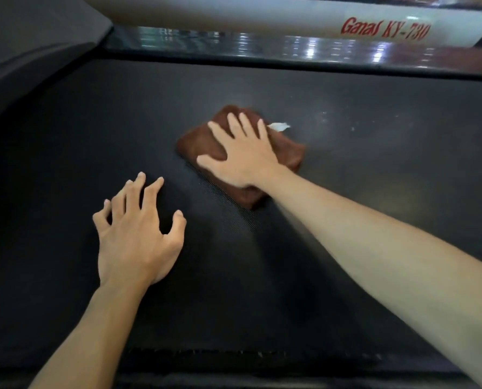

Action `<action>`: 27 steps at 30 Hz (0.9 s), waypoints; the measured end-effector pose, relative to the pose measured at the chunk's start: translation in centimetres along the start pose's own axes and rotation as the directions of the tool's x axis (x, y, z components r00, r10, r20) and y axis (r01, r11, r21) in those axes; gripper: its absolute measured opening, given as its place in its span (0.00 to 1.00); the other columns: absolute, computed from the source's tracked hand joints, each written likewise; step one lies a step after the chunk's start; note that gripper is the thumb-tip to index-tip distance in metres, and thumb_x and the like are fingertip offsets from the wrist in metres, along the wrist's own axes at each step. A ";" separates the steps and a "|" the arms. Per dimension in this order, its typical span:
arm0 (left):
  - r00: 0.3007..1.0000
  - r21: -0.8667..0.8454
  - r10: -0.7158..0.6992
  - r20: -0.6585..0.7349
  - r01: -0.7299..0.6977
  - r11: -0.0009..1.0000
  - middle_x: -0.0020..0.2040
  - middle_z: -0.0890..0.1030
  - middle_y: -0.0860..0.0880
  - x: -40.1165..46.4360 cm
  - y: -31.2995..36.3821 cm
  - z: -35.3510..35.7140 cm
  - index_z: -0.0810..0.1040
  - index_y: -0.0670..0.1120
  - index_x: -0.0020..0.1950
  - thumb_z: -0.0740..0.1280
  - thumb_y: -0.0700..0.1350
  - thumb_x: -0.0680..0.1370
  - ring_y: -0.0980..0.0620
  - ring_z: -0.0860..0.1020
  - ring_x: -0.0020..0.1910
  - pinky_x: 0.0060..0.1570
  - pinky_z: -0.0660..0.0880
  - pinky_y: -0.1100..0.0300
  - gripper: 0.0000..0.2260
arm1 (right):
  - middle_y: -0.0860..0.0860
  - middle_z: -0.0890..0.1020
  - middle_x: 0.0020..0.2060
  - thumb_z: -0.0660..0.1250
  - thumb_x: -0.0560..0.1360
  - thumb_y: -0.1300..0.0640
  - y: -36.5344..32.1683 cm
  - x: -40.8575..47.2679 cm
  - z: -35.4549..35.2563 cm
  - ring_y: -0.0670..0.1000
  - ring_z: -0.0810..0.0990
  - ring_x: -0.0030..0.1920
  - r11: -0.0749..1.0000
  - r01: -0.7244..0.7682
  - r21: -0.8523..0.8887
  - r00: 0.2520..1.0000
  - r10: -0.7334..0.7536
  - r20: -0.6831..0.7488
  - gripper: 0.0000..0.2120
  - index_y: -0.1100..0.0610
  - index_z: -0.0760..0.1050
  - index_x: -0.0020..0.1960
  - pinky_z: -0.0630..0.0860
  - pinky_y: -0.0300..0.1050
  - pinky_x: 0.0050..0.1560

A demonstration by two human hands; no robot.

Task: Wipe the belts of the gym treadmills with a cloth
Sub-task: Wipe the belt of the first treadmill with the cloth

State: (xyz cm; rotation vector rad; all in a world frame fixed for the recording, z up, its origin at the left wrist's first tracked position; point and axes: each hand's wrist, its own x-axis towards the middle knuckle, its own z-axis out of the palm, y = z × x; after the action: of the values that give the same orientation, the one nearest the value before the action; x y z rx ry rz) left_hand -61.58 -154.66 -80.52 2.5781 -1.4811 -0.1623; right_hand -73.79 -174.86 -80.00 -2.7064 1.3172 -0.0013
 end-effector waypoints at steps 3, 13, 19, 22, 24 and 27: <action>1.000 0.015 -0.004 0.008 0.004 1.000 0.83 0.51 0.51 -0.1 0.1 -0.1 0.54 0.55 0.82 0.53 0.62 0.80 0.49 0.49 0.82 0.79 0.52 0.42 0.32 | 0.55 0.47 0.85 0.46 0.76 0.24 -0.2 -6.8 0.8 0.57 0.40 0.84 0.994 0.107 0.020 0.993 -0.106 -0.043 0.42 0.42 0.48 0.85 0.37 0.61 0.81; 1.000 -0.016 0.017 -0.004 -0.017 1.000 0.83 0.52 0.51 0.0 -0.4 0.2 0.54 0.56 0.82 0.53 0.63 0.79 0.49 0.50 0.82 0.79 0.53 0.42 0.32 | 0.61 0.46 0.84 0.46 0.78 0.25 3.8 5.3 -1.1 0.64 0.41 0.83 0.947 -0.321 0.009 0.947 0.321 0.009 0.44 0.48 0.48 0.85 0.36 0.67 0.79; 1.000 0.002 0.003 0.019 -0.003 1.000 0.83 0.51 0.51 0.1 -0.1 -0.1 0.53 0.56 0.82 0.53 0.63 0.79 0.49 0.50 0.82 0.79 0.53 0.41 0.32 | 0.54 0.47 0.85 0.47 0.78 0.24 1.3 -1.8 0.2 0.57 0.41 0.84 0.999 0.044 -0.003 0.999 -0.044 -0.013 0.40 0.41 0.48 0.84 0.37 0.61 0.81; 1.000 -0.017 0.012 0.004 -0.012 1.000 0.83 0.51 0.51 0.1 -0.2 -0.1 0.54 0.55 0.82 0.53 0.63 0.80 0.49 0.50 0.82 0.78 0.53 0.42 0.32 | 0.56 0.47 0.85 0.47 0.76 0.23 5.0 -2.7 -0.1 0.58 0.42 0.84 0.979 -0.201 -0.016 0.979 0.201 -0.026 0.43 0.43 0.47 0.85 0.38 0.61 0.81; 1.000 -0.018 0.020 0.005 -0.020 1.000 0.83 0.51 0.51 0.1 -0.2 0.0 0.54 0.55 0.82 0.52 0.63 0.79 0.49 0.50 0.82 0.78 0.52 0.43 0.32 | 0.58 0.47 0.84 0.46 0.77 0.23 7.3 0.4 -1.2 0.60 0.42 0.84 0.926 -0.378 0.001 0.926 0.378 -0.010 0.44 0.45 0.48 0.85 0.37 0.63 0.81; 1.000 -0.032 0.019 0.003 -0.019 0.999 0.83 0.52 0.51 0.1 -0.4 0.1 0.54 0.56 0.82 0.52 0.63 0.78 0.50 0.50 0.82 0.79 0.53 0.42 0.32 | 0.59 0.47 0.84 0.47 0.77 0.24 7.8 5.8 -2.4 0.62 0.43 0.83 0.903 -0.428 0.045 0.904 0.428 0.015 0.45 0.49 0.48 0.85 0.37 0.67 0.80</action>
State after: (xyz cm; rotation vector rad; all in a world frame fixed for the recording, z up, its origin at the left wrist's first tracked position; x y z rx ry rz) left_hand -61.18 -154.57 -80.70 2.5388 -1.4916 -0.1866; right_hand -76.44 -184.50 -78.84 -2.3176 1.8557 0.0172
